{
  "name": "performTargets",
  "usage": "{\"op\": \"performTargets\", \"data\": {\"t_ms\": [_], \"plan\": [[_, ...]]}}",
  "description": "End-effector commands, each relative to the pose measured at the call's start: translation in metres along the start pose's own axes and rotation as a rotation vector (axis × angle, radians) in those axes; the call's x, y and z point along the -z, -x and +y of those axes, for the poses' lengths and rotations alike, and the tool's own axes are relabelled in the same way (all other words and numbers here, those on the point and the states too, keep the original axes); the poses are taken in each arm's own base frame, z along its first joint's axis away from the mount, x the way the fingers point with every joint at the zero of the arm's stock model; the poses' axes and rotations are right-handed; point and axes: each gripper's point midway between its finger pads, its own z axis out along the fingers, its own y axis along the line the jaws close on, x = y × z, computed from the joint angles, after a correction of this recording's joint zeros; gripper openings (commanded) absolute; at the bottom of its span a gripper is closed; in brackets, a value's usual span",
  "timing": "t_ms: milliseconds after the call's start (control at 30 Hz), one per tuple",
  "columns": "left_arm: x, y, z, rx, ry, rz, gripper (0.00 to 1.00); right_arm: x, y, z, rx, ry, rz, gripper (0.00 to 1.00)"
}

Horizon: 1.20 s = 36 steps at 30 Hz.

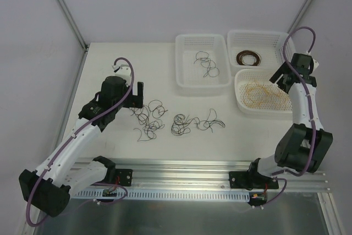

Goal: Untangle the cables

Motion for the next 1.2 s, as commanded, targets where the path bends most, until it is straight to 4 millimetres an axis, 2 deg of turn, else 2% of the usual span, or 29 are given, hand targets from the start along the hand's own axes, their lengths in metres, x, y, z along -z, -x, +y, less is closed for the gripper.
{"op": "performTargets", "data": {"t_ms": [0, 100, 133, 200, 333, 433, 467, 567, 667, 733, 833, 933, 1167], "plan": [[-0.004, 0.003, 0.004, -0.010, 0.019, -0.011, 0.99, 0.058, 0.034, 0.017, 0.020, 0.080, -0.138, 0.90], [-0.006, 0.001, 0.003, -0.015, 0.019, -0.001, 0.99, 0.085, 0.028, 0.038, 0.105, 0.161, -0.145, 0.95], [-0.007, 0.000, 0.003, -0.013, 0.018, 0.001, 0.99, 0.097, 0.022, 0.050, 0.146, 0.208, -0.148, 0.96], [-0.008, -0.001, 0.003, -0.015, 0.019, 0.007, 0.99, 0.109, 0.010, 0.067, 0.197, 0.280, -0.138, 0.97], [-0.009, -0.003, 0.002, -0.018, 0.017, 0.016, 0.99, 0.138, -0.035, 0.108, 0.376, 0.482, -0.103, 0.97], [-0.011, -0.005, 0.003, -0.019, 0.020, 0.024, 0.99, 0.151, -0.078, 0.127, 0.494, 0.590, -0.049, 0.97], [-0.011, -0.006, 0.002, -0.022, 0.017, 0.028, 0.99, 0.150, -0.095, 0.128, 0.530, 0.611, -0.015, 0.96], [-0.013, -0.007, 0.002, -0.025, 0.017, 0.035, 0.99, 0.164, -0.138, 0.139, 0.641, 0.716, 0.054, 0.95], [-0.014, -0.009, 0.002, -0.026, 0.017, 0.044, 0.99, 0.166, -0.183, 0.138, 0.747, 0.756, 0.137, 0.95], [-0.015, -0.009, 0.001, -0.028, 0.012, 0.046, 0.99, 0.160, -0.213, 0.134, 0.833, 0.757, 0.199, 0.94], [-0.016, -0.011, 0.000, -0.030, 0.011, 0.057, 0.99, 0.145, -0.242, 0.127, 0.941, 0.710, 0.257, 0.93], [-0.018, -0.012, 0.001, -0.031, 0.014, 0.066, 0.99, 0.136, -0.259, 0.130, 0.990, 0.699, 0.302, 0.93], [-0.018, -0.012, 0.003, -0.038, 0.023, 0.064, 0.99, 0.109, -0.281, 0.137, 1.077, 0.642, 0.328, 0.91]]}}
